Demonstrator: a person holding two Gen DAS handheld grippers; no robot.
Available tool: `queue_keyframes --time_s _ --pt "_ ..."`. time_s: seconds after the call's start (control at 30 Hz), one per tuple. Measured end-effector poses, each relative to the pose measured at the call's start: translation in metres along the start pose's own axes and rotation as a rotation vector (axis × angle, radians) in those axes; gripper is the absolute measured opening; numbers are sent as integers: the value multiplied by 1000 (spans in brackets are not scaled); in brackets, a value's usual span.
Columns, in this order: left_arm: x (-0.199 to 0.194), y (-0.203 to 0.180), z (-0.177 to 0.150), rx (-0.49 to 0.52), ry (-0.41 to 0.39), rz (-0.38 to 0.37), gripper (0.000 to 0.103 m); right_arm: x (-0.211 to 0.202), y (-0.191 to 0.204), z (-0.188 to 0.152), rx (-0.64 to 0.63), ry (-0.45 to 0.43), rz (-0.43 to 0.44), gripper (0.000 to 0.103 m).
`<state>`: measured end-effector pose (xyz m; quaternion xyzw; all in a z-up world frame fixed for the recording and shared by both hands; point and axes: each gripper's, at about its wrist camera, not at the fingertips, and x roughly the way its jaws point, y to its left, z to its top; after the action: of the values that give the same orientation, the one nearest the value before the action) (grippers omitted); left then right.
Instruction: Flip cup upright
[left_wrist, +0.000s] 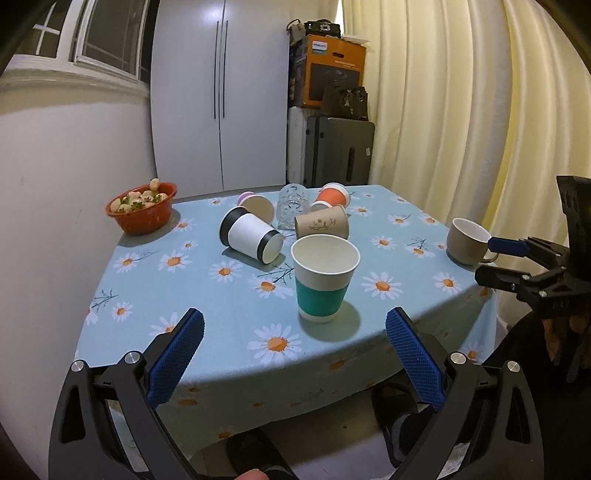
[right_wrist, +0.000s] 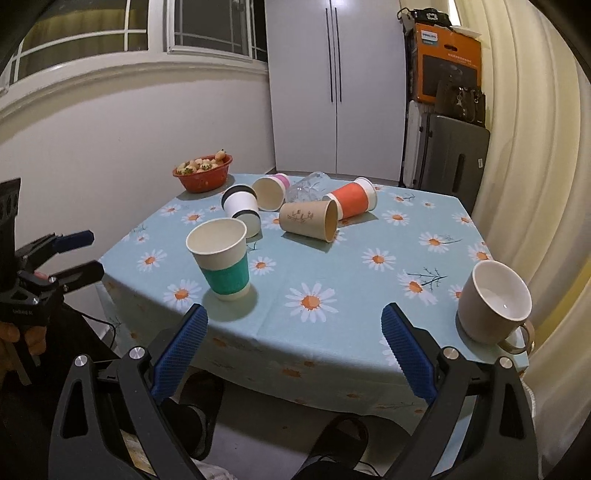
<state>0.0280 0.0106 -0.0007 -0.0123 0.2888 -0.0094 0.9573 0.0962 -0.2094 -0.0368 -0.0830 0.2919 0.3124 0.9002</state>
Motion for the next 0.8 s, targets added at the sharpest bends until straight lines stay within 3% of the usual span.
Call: queue_keyframes --time_s 0.8 --pt "2 0 -5 -26 14 4 96 -7 1 -4 -36 -40 -32 98"
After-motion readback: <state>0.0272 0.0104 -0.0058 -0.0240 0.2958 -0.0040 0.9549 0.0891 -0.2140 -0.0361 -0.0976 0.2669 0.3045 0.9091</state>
